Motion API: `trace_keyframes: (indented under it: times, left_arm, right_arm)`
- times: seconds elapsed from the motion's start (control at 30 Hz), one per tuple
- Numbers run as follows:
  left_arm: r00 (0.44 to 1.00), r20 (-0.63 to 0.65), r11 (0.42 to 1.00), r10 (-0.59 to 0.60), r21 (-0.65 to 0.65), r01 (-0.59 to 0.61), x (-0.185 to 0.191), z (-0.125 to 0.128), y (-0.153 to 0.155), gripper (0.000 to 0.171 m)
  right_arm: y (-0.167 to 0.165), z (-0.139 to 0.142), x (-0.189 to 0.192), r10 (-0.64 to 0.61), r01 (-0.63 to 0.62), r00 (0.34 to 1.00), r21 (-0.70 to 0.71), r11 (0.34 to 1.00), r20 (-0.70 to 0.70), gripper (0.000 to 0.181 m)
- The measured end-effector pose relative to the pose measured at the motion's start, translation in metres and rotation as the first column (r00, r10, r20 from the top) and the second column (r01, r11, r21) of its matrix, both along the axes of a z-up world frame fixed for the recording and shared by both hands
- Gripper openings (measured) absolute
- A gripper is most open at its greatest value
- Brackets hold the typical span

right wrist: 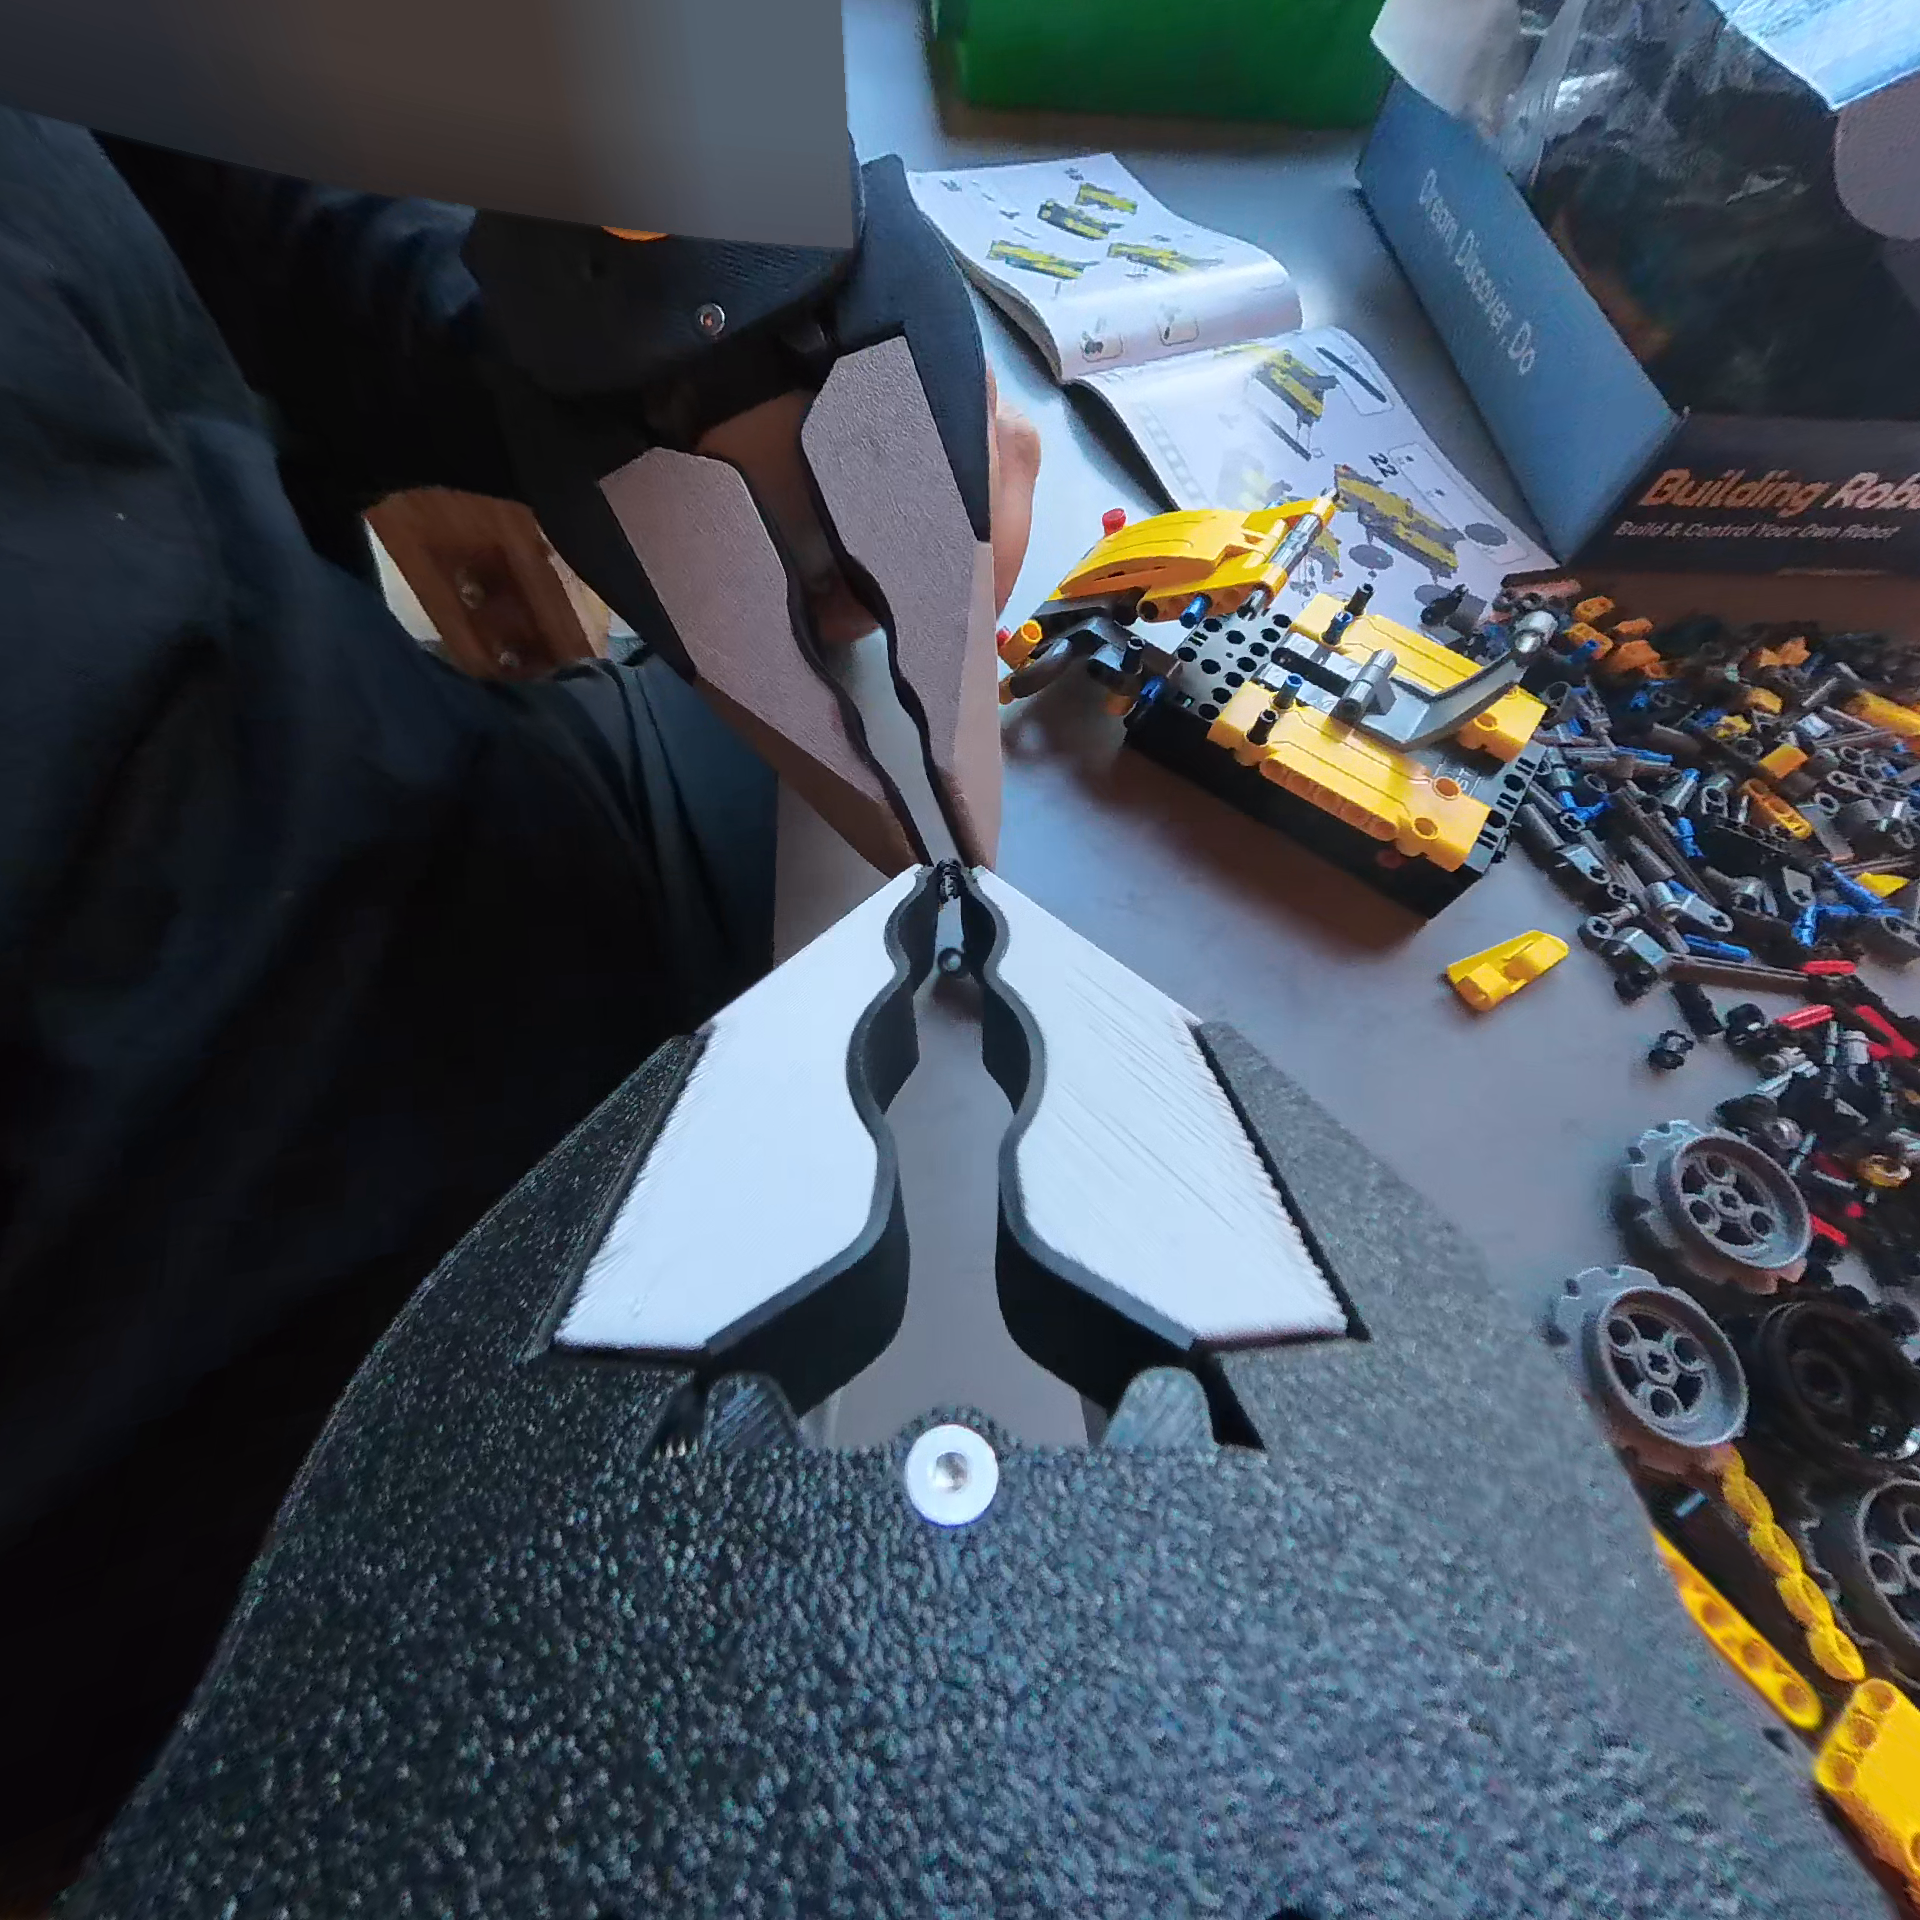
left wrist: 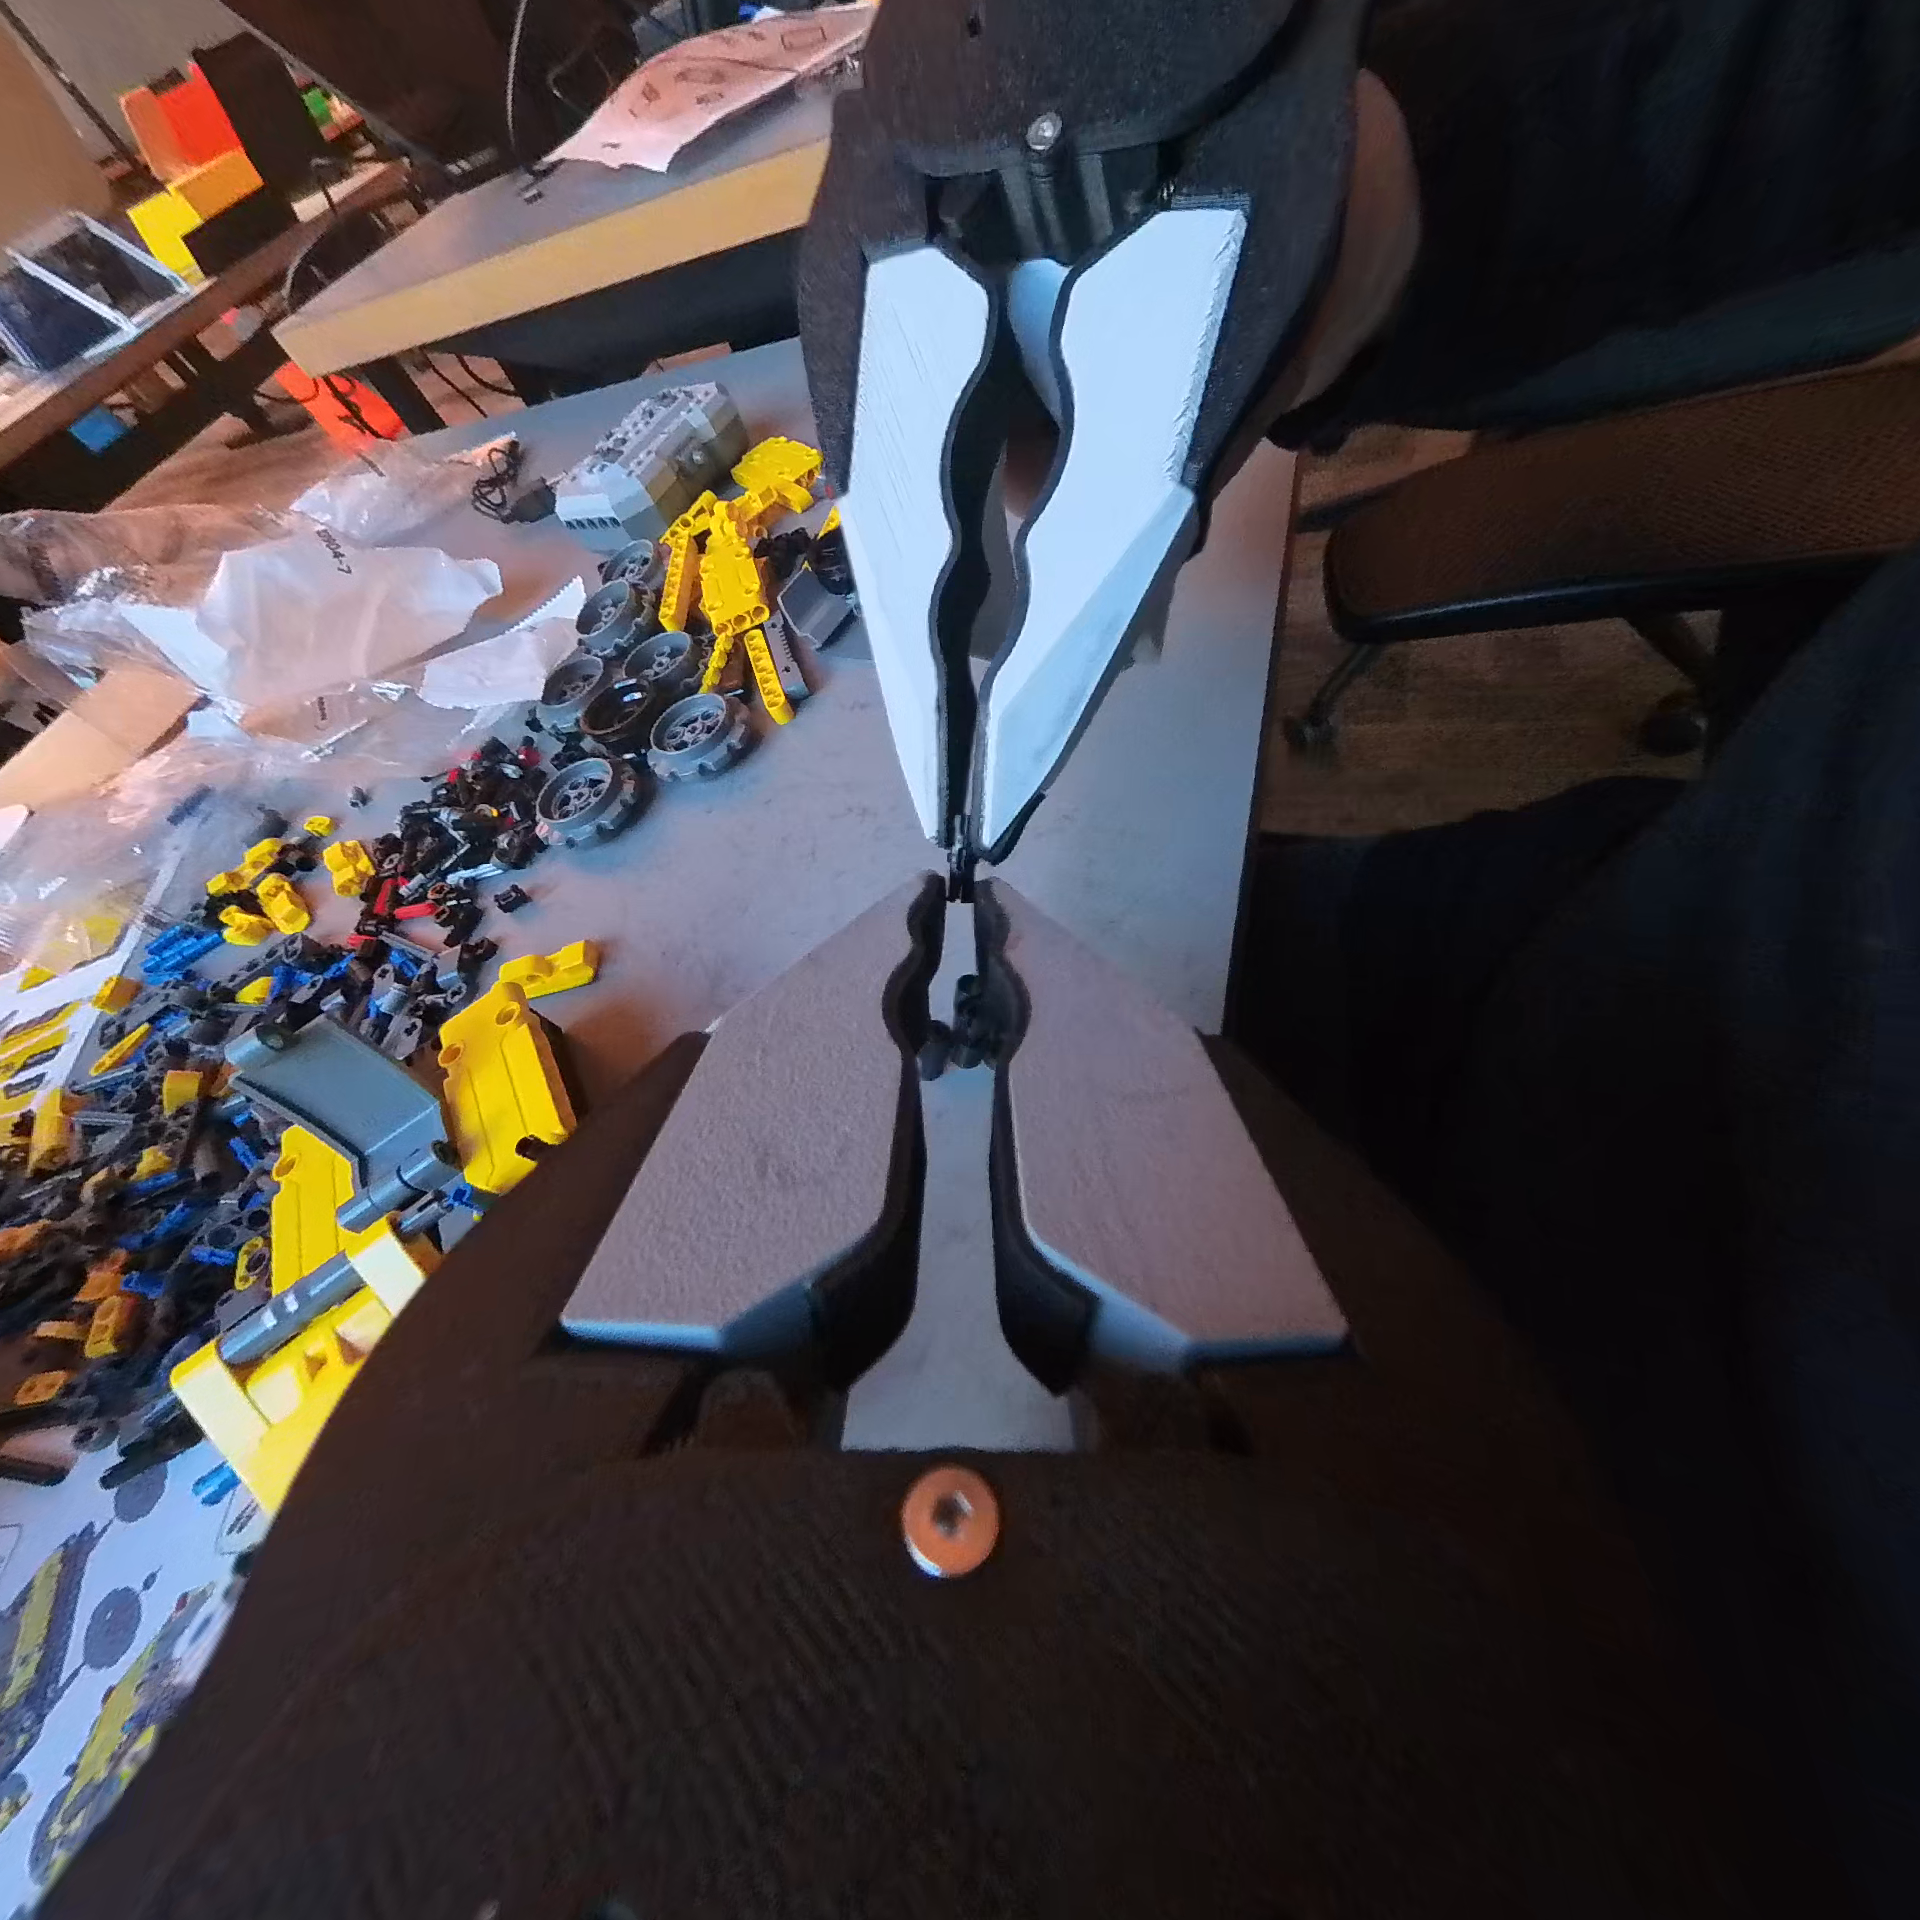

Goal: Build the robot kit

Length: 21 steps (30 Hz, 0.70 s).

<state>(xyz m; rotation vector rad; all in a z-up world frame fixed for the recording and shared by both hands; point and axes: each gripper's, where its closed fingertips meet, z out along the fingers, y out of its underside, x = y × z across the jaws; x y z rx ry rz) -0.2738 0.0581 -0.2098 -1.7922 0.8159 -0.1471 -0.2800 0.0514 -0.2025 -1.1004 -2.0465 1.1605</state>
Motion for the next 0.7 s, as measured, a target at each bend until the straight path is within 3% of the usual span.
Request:
trace_keyframes:
  times: [0.37,0.53,0.7]
  left_arm:
    - [1.0,-0.008,0.999,-0.006,0.032,0.006,0.003,0.0038,-0.0009,0.0]
    - [1.0,-0.007,1.0,0.011,0.022,-0.011,-0.0028,0.0036,0.0003,0.012]
    - [1.0,-0.013,0.999,0.012,0.031,-0.012,-0.0035,0.0051,-0.0005,0.005]
  right_arm:
    - [-0.0011,0.0018,0.0019,0.011,-0.011,1.0,0.029,1.0,-0.002,0.004]
    - [-0.0002,0.0042,0.0037,0.008,-0.008,1.0,0.029,1.0,-0.003,0.004]
    - [0.0014,0.005,0.0041,0.0,0.001,1.0,0.043,0.999,-0.008,0.004]
